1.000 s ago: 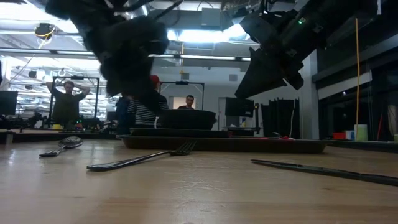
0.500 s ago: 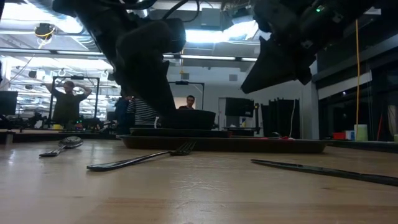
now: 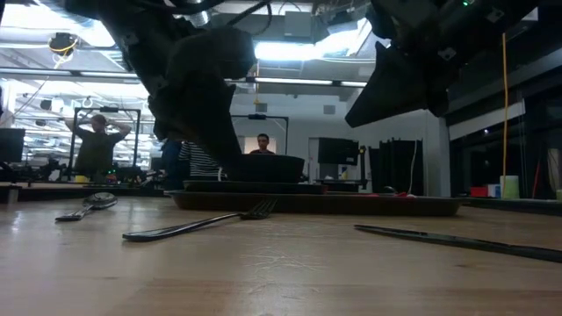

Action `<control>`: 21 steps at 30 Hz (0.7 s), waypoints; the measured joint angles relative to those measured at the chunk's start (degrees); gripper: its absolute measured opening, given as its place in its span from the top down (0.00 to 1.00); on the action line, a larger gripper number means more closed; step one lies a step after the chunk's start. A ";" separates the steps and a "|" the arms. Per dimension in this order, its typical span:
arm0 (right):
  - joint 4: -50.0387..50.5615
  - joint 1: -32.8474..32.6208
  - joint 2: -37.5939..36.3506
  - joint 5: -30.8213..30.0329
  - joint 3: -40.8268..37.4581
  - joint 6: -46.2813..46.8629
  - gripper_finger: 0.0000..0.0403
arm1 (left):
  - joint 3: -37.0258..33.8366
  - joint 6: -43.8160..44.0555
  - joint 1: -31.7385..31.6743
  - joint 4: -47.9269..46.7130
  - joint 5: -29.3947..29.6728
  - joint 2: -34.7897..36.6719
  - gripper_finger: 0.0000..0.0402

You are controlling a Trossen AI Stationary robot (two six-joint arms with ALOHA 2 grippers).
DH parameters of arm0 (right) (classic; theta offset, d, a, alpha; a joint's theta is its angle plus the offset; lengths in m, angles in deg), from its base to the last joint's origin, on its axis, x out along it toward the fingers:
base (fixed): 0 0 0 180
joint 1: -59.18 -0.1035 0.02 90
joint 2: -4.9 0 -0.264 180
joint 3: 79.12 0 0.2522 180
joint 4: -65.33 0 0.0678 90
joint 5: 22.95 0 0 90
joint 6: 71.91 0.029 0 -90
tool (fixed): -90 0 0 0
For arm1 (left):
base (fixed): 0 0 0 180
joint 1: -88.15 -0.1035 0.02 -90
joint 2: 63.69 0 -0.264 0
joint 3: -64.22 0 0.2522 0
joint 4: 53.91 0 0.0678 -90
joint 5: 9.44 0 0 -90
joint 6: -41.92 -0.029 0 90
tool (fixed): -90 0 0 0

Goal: Set up tray
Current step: Put the black fork on the red napkin on the brown serving tray

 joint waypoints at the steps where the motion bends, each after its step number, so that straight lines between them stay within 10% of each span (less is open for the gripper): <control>1: 0.00 0.00 0.00 0.00 0.00 0.00 0.94 | 0.00 0.01 0.23 -0.01 0.56 0.00 0.87; 21: -0.07 0.00 0.00 0.13 0.00 0.34 0.93 | 0.00 5.94 2.87 0.34 6.30 -5.52 0.70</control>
